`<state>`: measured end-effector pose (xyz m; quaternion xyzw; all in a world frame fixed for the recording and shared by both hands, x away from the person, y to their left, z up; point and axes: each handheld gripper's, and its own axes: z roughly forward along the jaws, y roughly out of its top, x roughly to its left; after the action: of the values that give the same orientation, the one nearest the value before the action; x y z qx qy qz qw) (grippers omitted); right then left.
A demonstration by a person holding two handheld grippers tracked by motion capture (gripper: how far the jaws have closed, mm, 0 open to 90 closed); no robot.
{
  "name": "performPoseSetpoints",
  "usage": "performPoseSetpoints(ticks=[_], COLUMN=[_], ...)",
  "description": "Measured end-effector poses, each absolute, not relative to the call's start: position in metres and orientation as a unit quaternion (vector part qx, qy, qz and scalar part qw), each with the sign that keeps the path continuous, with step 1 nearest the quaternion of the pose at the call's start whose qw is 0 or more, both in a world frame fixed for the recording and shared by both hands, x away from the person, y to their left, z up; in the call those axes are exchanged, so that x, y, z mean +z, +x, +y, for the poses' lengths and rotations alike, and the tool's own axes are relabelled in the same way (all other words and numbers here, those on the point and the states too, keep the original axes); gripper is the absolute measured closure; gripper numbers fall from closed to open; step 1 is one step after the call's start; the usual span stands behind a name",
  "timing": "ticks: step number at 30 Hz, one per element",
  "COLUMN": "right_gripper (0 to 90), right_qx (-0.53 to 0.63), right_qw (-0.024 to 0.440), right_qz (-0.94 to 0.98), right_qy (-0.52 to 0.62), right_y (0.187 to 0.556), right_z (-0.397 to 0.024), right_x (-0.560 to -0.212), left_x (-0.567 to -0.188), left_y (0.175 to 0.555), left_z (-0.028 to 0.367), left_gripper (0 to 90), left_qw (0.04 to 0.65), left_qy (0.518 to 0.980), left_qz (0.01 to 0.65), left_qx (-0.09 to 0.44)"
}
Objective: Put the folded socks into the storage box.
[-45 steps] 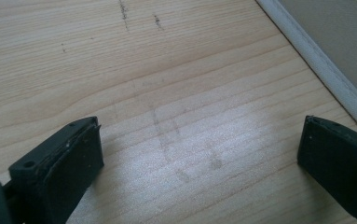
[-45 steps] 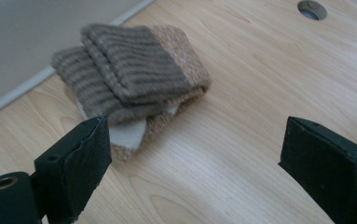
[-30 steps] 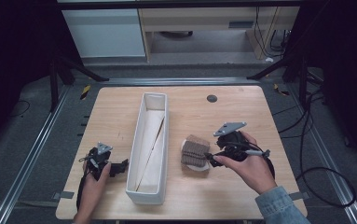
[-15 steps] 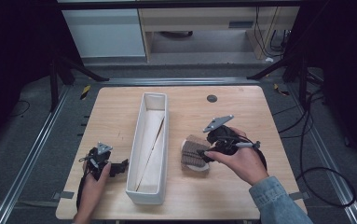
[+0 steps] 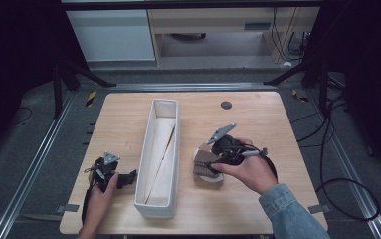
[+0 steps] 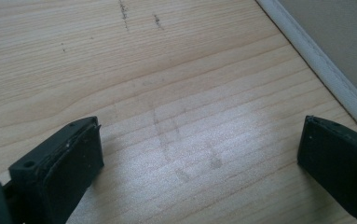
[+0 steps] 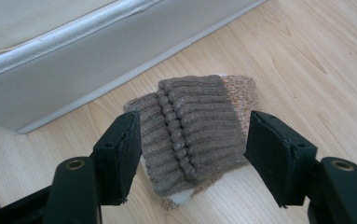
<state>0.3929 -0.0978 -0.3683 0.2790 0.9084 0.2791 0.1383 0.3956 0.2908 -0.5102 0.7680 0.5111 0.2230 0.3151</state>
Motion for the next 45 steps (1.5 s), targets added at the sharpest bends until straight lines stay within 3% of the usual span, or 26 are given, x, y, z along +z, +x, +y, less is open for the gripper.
performPoseSetpoints(ticks=[14,45], right_gripper=[20.5,19.9], right_qx=[0.262,0.224], right_qw=[0.137,0.123], right_qz=[0.918,0.941], right_qy=[0.263,0.223], right_y=[0.398,0.401], right_z=[-0.081,-0.076], right_x=[-0.383,-0.435], left_x=[-0.51,-0.51], left_y=[0.396,0.396], left_z=[0.291,0.291], left_gripper=[0.0,0.0], left_qw=[0.315,0.315], left_qy=[0.768,0.768], left_qz=[0.511,0.511], left_qx=[0.223,0.223])
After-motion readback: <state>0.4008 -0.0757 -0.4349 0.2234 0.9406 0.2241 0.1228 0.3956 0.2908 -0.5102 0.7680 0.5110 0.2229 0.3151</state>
